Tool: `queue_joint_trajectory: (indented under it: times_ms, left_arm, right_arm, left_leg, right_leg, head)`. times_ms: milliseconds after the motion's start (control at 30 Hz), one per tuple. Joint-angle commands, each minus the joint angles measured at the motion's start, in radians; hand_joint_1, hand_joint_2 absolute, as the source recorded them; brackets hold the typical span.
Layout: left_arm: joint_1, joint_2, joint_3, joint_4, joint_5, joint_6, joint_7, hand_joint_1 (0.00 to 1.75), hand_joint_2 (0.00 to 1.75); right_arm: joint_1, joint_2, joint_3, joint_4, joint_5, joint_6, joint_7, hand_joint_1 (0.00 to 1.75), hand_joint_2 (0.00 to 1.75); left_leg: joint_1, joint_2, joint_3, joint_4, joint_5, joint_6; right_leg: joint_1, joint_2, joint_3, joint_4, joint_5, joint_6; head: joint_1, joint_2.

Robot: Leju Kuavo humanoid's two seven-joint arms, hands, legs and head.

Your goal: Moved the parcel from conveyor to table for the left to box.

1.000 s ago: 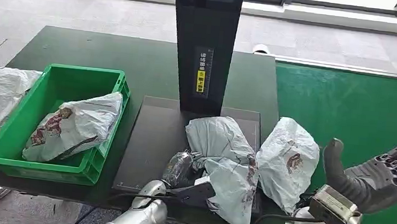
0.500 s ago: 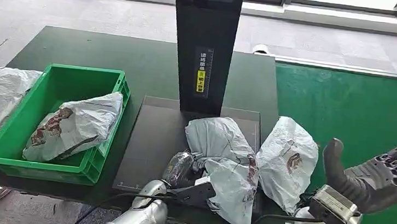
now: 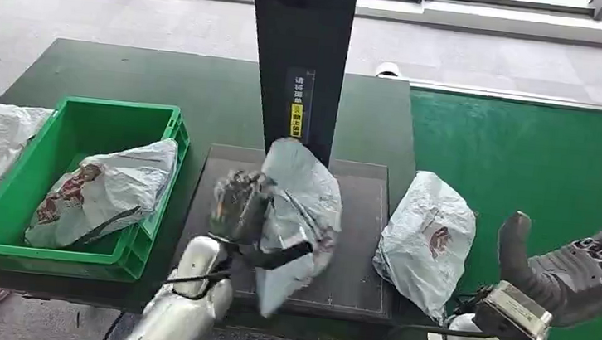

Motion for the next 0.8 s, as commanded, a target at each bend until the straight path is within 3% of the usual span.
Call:
queue_joint_trajectory:
  times_ms: [33,100,233,800]
  left_arm:
    - [0.009,0.06,0.174,-0.626,-0.068,0.004,-0.041,1.75,1.75]
    - [0.048,0.048,0.174,-0.676,-0.068,0.004,-0.064,1.75,1.75]
    - [0.0,-0.021,0.246,-0.782,-0.068,0.004,-0.218,1.75,1.75]
    - [0.0,-0.021,0.246,-0.782,-0.068,0.004,-0.218,1.75,1.75]
  right_arm:
    - [0.005,0.032,-0.021,0.062,-0.006,0.003,0.001,0.0,1.75]
    - [0.005,0.032,-0.02,0.062,-0.006,0.003,0.001,0.0,1.75]
    - [-0.002,0.032,-0.02,0.075,-0.018,0.003,0.001,0.0,1.75]
    - [-0.002,0.032,-0.02,0.075,-0.018,0.003,0.001,0.0,1.75]
  left_leg:
    - [0.001,0.004,0.004,-0.003,-0.001,-0.001]
    - [0.002,0.0,0.005,-0.003,0.0,-0.002]
    - [0.002,-0.003,0.001,-0.001,0.001,-0.002]
    - [0.002,-0.006,0.001,-0.002,0.002,-0.002]
  right_leg:
    - [0.001,0.004,0.001,-0.002,0.0,-0.002]
    - [0.002,0.0,0.004,-0.003,0.0,-0.002]
    - [0.004,-0.003,0.002,-0.001,-0.001,-0.002]
    - [0.002,-0.006,0.003,-0.001,-0.002,-0.002]
  head:
    - [-0.001,0.0]
    - [-0.001,0.0]
    - [-0.001,0.0]
    - [-0.001,0.0]
